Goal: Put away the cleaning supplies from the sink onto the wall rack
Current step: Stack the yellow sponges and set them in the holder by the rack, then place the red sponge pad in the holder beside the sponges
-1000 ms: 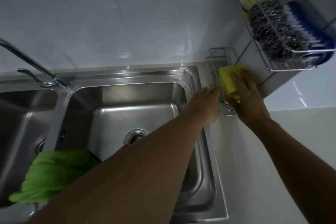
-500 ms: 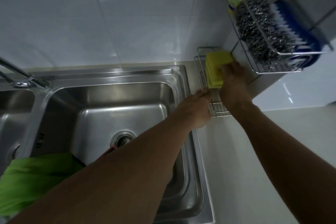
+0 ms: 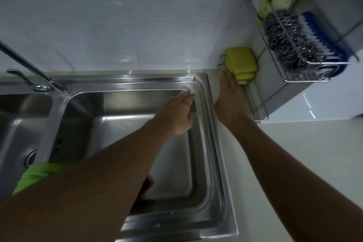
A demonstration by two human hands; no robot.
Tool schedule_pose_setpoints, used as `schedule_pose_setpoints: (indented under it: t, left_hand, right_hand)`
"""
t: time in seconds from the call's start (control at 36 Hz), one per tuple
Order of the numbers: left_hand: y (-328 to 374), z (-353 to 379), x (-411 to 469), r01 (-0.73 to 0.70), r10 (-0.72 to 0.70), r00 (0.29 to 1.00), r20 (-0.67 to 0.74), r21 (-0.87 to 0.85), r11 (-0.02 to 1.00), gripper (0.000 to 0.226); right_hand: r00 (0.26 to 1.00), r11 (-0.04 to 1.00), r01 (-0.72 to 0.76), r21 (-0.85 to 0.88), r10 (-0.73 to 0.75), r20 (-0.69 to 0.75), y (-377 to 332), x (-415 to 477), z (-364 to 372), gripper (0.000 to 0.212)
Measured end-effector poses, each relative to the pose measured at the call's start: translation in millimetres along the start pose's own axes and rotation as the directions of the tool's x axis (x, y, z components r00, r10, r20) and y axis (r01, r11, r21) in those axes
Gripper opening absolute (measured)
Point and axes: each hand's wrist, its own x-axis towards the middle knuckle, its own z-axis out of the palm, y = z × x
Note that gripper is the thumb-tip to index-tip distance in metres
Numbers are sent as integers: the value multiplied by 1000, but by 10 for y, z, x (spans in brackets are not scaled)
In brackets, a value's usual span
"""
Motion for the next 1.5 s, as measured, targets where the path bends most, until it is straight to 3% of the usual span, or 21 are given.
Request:
schedule_pose_setpoints:
  t: [0.08, 0.19, 0.39, 0.64, 0.86, 1.03, 1.17, 1.22, 1.33, 1.5]
  left_hand:
    - [-294, -105, -170, 58, -58, 998, -39, 5, 998, 70]
    - [-754, -198, -475, 151, -151, 984, -95, -11, 988, 64]
    - [-1652, -258, -1215, 309, -304, 947, -98, 32, 951, 63]
    - [-2618, -45, -2176, 507, -506, 860, -64, 2, 862, 64]
    - [-2800, 203, -2399, 407, -406, 897, -173, -32, 913, 74]
    - [-2892, 291, -2452, 364, -347, 914, -213, 47, 930, 82]
    - [-2913, 338, -2444, 366, -340, 914, -221, 84, 927, 89]
    - [-2921, 345, -2440, 362, -334, 916, -222, 98, 927, 91]
    - [-2929, 356, -2441, 360, -328, 917, -228, 114, 926, 92]
    - [-2917, 343, -2438, 357, -327, 922, -208, 125, 926, 96]
  right_hand:
    - [991, 988, 131, 80, -132, 6, -317, -232, 174, 73]
    - [969, 970, 236, 52, -239, 65, -713, -437, 419, 85]
    - [873, 904, 351, 244, -410, 263, -1393, -794, 846, 79]
    - [732, 883, 308, 355, -458, 505, -1942, -1453, 1665, 79]
    - [647, 861, 431, 269, -503, 573, -2067, -1754, 2195, 71]
    - [612, 868, 456, 198, -467, 638, -1953, -1734, 2458, 79]
    - [540, 791, 589, 168, -540, 646, -2085, -1702, 2469, 79]
    - [570, 796, 585, 156, -540, 619, -2011, -1731, 2514, 88]
    - [540, 828, 527, 193, -502, 676, -1893, -1702, 2583, 87]
    - [589, 857, 390, 337, -514, 624, -2052, -1609, 2339, 54]
